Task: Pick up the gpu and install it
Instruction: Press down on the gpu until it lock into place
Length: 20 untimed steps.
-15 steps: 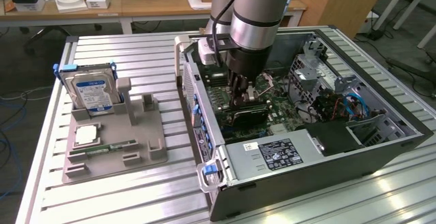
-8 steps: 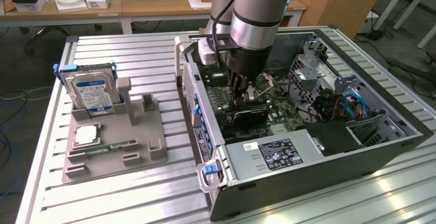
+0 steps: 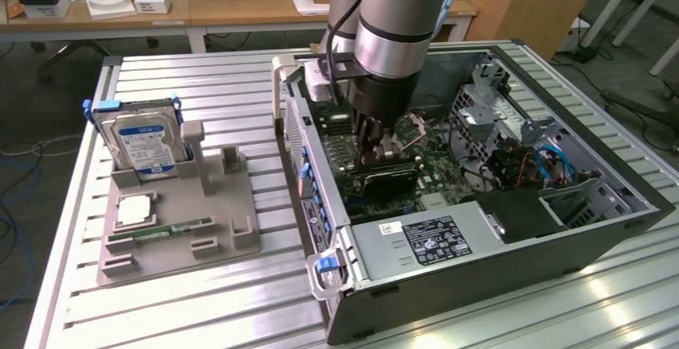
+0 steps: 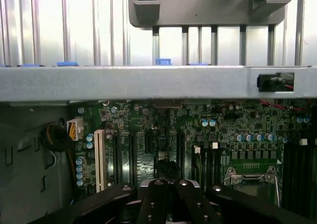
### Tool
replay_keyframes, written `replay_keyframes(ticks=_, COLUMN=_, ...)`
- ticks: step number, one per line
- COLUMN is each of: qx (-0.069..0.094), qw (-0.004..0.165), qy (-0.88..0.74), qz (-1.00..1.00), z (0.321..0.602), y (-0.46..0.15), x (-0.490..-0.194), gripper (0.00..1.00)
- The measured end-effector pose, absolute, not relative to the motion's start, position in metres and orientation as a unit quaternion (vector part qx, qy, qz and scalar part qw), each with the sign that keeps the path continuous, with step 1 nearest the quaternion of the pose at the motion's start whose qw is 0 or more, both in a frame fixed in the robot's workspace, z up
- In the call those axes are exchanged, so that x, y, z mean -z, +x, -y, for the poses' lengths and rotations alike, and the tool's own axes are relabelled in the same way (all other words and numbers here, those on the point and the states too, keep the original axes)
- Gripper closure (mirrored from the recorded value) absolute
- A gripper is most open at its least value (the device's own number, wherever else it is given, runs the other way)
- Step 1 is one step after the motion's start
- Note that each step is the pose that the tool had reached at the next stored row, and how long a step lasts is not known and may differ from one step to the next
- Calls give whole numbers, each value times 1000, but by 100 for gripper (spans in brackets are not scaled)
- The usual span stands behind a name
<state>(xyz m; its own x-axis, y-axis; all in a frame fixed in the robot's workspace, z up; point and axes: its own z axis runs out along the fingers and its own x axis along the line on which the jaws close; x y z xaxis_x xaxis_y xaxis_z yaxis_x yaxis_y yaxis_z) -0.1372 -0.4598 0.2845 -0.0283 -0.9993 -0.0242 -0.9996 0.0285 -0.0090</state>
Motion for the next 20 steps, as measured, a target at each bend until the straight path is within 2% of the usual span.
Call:
replay_keyframes(ticks=9, qx=-6, qw=12, qy=-697, qz=-717, z=460, y=-143, x=-298, gripper=90)
replay_keyframes(ticks=20, qx=-6, qw=13, qy=-697, qz=-717, z=459, y=-159, x=-299, gripper=90)
